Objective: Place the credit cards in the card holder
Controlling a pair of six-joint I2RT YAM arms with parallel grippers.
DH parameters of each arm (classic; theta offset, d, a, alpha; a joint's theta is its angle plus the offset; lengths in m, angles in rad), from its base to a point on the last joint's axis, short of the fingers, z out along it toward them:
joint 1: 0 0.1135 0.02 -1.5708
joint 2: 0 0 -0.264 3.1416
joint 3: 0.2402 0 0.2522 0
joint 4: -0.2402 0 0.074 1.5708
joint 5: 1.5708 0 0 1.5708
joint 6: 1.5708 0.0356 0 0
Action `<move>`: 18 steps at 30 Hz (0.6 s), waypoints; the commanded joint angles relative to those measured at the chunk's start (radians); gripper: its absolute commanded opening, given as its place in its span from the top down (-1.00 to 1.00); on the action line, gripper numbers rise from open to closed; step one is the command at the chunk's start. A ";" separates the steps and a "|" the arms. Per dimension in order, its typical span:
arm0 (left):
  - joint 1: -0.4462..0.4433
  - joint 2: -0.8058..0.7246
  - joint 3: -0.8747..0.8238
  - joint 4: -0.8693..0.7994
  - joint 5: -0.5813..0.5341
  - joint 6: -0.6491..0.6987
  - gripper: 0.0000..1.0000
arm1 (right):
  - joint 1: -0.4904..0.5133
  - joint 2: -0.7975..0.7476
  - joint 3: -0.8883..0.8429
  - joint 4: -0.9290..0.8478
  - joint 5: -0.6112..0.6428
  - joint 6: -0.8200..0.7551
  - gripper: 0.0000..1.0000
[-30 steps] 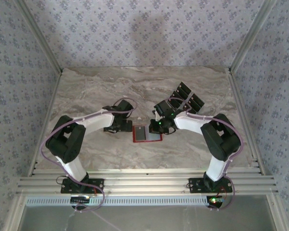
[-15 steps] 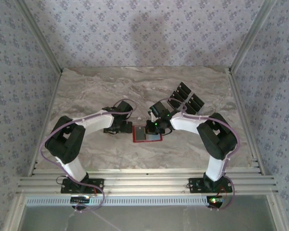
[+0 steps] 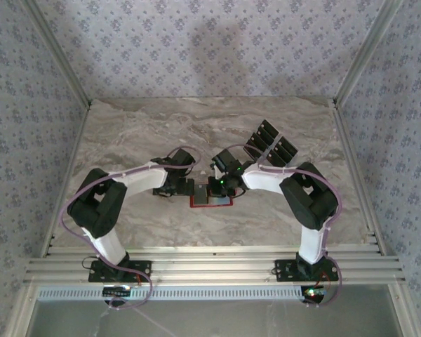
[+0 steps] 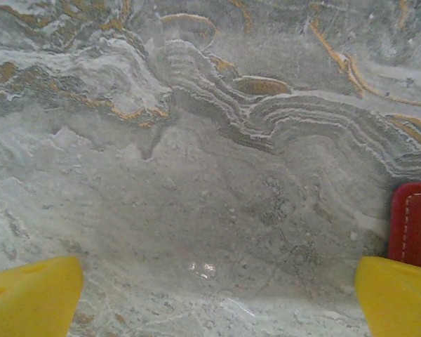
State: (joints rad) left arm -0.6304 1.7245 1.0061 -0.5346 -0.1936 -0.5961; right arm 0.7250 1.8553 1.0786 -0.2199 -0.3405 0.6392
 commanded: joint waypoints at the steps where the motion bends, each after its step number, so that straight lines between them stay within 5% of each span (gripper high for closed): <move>1: -0.006 0.004 -0.002 -0.003 0.012 -0.011 -0.99 | 0.007 -0.012 0.023 -0.019 -0.006 0.012 0.95; 4: -0.006 -0.011 0.005 -0.016 0.002 -0.007 -0.99 | -0.002 -0.071 0.012 -0.036 0.009 0.009 0.90; 11: -0.002 -0.069 0.023 -0.047 -0.007 -0.005 -1.00 | -0.044 -0.176 -0.010 -0.127 0.061 -0.043 0.22; 18: -0.002 -0.122 0.023 -0.045 0.030 -0.035 -1.00 | -0.105 -0.151 0.001 -0.159 0.031 -0.095 0.00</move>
State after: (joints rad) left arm -0.6304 1.6497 1.0061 -0.5571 -0.1890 -0.6037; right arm 0.6365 1.6852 1.0767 -0.3233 -0.3061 0.5854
